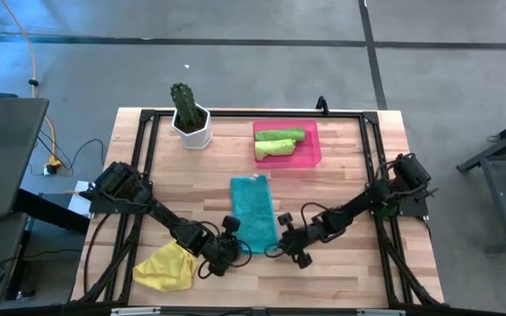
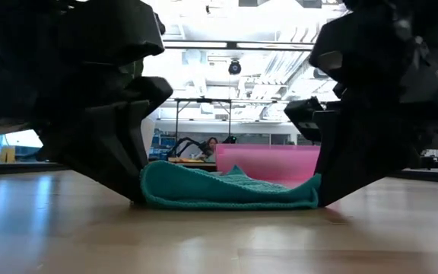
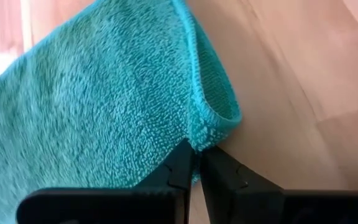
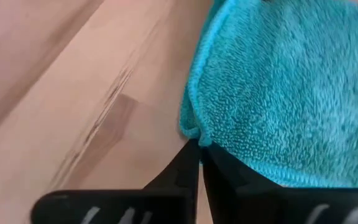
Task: Roll microfiber towels into tight, uniform cylinder then place into a basket
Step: Roll the blue microfiber cloth
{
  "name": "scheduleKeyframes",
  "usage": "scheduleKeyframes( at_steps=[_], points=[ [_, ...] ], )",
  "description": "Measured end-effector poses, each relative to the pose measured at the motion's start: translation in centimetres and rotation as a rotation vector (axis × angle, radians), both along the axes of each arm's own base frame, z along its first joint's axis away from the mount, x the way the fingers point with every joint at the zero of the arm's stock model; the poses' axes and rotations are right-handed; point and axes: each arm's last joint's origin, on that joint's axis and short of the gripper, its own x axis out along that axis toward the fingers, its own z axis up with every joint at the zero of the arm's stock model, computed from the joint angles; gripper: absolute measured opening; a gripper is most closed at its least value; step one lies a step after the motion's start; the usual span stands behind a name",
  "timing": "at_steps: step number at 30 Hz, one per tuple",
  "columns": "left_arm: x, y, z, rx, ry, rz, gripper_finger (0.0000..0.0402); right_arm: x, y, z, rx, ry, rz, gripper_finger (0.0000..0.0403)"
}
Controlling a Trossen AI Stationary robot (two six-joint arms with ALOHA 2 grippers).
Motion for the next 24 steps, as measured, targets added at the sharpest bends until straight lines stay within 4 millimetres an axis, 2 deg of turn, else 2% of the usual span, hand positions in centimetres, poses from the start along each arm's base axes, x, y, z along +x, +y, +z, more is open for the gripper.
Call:
scheduleKeyframes(
  at_steps=[8, 13, 19, 24],
  points=[
    [0.0, 0.0, 0.2, -0.165, -0.045, 0.188, 0.0019, 0.2, -0.5, 0.1, 0.104, 0.030, -0.094, 0.0001],
    [-0.2, 0.0, 1.1, -0.237, -0.070, 0.261, 0.0019, 0.6, -1.2, 0.3, 0.181, 0.049, -0.158, 0.0001],
    [-0.1, -0.1, 1.4, -0.349, -0.080, 0.353, 0.0019, 1.3, -2.4, 1.4, 0.350, 0.046, -0.274, 0.0000],
    [-0.2, -0.2, 1.3, -0.435, -0.086, 0.459, 0.0019, 1.9, -3.5, 1.9, 0.535, 0.071, -0.437, 0.0000]
  ],
)
